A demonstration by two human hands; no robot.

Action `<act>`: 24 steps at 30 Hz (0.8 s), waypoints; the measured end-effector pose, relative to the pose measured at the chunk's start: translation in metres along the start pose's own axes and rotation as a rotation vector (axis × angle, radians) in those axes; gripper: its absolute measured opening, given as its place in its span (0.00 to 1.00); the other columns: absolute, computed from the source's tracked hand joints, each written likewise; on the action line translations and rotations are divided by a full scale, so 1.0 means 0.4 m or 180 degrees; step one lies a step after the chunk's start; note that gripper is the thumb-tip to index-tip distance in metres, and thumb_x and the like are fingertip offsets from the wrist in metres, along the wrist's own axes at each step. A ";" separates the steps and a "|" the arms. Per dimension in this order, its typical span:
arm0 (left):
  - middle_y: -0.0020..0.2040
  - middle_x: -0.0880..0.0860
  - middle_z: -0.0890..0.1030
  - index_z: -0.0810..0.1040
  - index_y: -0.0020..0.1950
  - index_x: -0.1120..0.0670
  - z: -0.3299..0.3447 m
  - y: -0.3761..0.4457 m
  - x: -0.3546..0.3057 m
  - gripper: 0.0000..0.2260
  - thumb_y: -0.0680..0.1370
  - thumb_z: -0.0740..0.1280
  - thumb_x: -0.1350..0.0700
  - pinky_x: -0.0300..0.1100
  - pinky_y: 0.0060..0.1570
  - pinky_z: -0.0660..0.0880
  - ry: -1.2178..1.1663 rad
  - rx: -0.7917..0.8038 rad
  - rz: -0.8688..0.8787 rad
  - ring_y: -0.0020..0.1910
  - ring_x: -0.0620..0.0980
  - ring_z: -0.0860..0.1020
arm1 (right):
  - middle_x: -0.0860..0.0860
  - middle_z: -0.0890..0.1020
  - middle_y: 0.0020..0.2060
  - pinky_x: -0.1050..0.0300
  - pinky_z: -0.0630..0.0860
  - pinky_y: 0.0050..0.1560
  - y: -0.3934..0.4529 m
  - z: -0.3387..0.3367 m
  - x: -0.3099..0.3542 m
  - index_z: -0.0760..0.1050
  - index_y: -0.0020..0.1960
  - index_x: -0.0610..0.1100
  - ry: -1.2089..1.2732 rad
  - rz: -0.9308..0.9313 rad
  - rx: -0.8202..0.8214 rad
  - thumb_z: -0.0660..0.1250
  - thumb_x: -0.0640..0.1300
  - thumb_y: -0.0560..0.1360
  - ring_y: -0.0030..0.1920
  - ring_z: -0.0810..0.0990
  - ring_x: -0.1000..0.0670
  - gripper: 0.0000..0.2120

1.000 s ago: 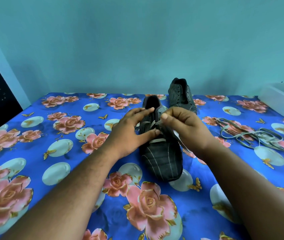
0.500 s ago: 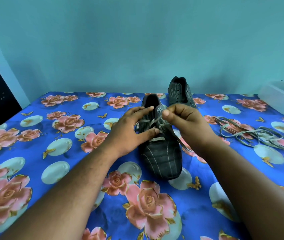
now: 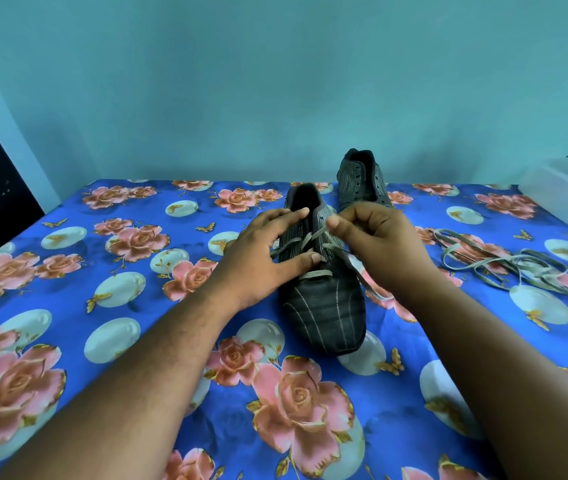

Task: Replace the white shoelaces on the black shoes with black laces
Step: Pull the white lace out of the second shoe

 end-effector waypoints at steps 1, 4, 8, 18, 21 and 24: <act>0.71 0.37 0.68 0.64 0.71 0.27 -0.001 -0.001 -0.001 0.35 0.65 0.66 0.24 0.58 0.72 0.67 0.0006 -0.0003 -0.0011 0.70 0.42 0.70 | 0.46 0.70 0.30 0.62 0.64 0.32 0.000 -0.007 0.007 0.77 0.41 0.40 0.0287 -0.0022 -0.0119 0.69 0.46 0.80 0.32 0.66 0.51 0.13; 0.72 0.37 0.67 0.63 0.70 0.25 -0.002 -0.003 0.001 0.34 0.65 0.66 0.24 0.58 0.73 0.66 0.0040 0.0031 -0.0049 0.71 0.42 0.70 | 0.50 0.71 0.29 0.60 0.68 0.37 0.009 -0.039 0.004 0.72 0.39 0.45 0.1572 0.0036 -0.0565 0.64 0.45 0.83 0.32 0.68 0.50 0.14; 0.71 0.39 0.68 0.65 0.72 0.28 0.002 0.004 0.005 0.36 0.66 0.67 0.23 0.58 0.73 0.67 -0.0012 0.0020 0.0036 0.71 0.41 0.70 | 0.52 0.73 0.32 0.55 0.71 0.40 0.015 -0.071 -0.024 0.70 0.41 0.48 0.0607 0.0169 -0.0995 0.66 0.47 0.82 0.35 0.72 0.51 0.11; 0.71 0.40 0.69 0.66 0.73 0.30 0.005 0.010 0.015 0.36 0.66 0.66 0.22 0.57 0.73 0.67 -0.0008 0.0004 0.0103 0.72 0.41 0.70 | 0.59 0.78 0.43 0.39 0.73 0.56 -0.001 0.040 -0.003 0.78 0.46 0.54 -0.1855 -0.0760 -0.0068 0.64 0.60 0.75 0.54 0.74 0.47 0.10; 0.72 0.41 0.69 0.66 0.73 0.29 0.007 0.012 0.017 0.38 0.65 0.65 0.20 0.57 0.73 0.67 -0.0007 -0.0001 0.0097 0.73 0.41 0.69 | 0.61 0.79 0.41 0.39 0.74 0.55 0.010 0.022 -0.019 0.77 0.46 0.53 -0.1575 -0.0636 -0.0118 0.66 0.57 0.76 0.52 0.73 0.49 0.08; 0.72 0.40 0.69 0.66 0.73 0.29 0.005 0.011 0.015 0.37 0.65 0.67 0.22 0.56 0.73 0.68 -0.0013 -0.0002 0.0104 0.72 0.41 0.70 | 0.61 0.79 0.41 0.40 0.74 0.54 0.009 0.011 -0.014 0.76 0.48 0.55 -0.1484 -0.0649 -0.0212 0.67 0.62 0.73 0.51 0.74 0.50 0.11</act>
Point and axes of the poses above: each hand's wrist, its own y-axis towards the middle knuckle, its own z-axis out of the palm, x = y × z, the point moved 7 cm from there along y, towards the middle knuckle
